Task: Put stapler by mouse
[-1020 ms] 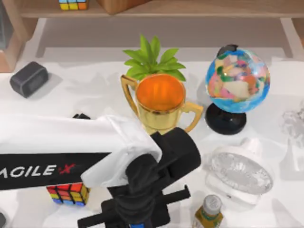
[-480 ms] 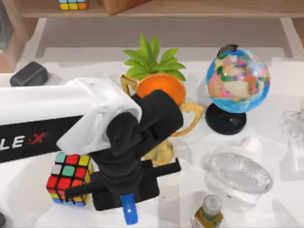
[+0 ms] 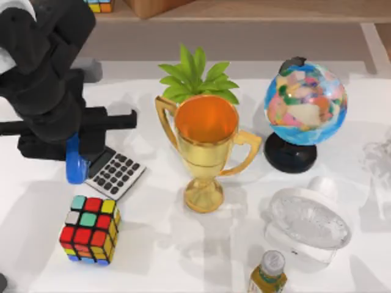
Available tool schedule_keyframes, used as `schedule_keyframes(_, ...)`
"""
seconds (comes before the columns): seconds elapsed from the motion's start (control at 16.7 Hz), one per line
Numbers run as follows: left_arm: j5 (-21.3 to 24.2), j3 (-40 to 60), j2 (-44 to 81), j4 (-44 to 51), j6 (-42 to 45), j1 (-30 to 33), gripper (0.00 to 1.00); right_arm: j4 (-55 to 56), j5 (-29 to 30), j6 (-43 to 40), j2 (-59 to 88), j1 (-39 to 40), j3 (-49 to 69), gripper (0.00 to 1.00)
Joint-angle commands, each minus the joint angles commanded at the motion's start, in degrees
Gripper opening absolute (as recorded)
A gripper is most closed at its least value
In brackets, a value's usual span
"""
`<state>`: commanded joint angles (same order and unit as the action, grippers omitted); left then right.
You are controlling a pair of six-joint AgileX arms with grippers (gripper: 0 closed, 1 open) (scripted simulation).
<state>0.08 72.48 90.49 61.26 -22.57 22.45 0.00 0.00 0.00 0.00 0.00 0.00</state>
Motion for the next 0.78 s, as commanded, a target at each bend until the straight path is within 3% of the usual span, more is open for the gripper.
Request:
schedule_keyframes(0.24, -0.5, 1.8, 6.4, -1.8, 18.0, -15.5, 0.0, 0.0, 0.0, 0.0, 0.0, 0.0, 0.0, 1.0)
schedule_keyframes(0.42, -0.6, 0.6, 11.9, -3.7, 25.7, -23.6, 0.0, 0.0, 0.0, 0.0, 0.0, 0.0, 0.0, 1.0)
schedule_keyframes(0.78, -0.7, -1.2, 15.9, -5.7, 28.6, -28.2, 0.0, 0.0, 0.0, 0.0, 0.0, 0.0, 0.0, 1.0)
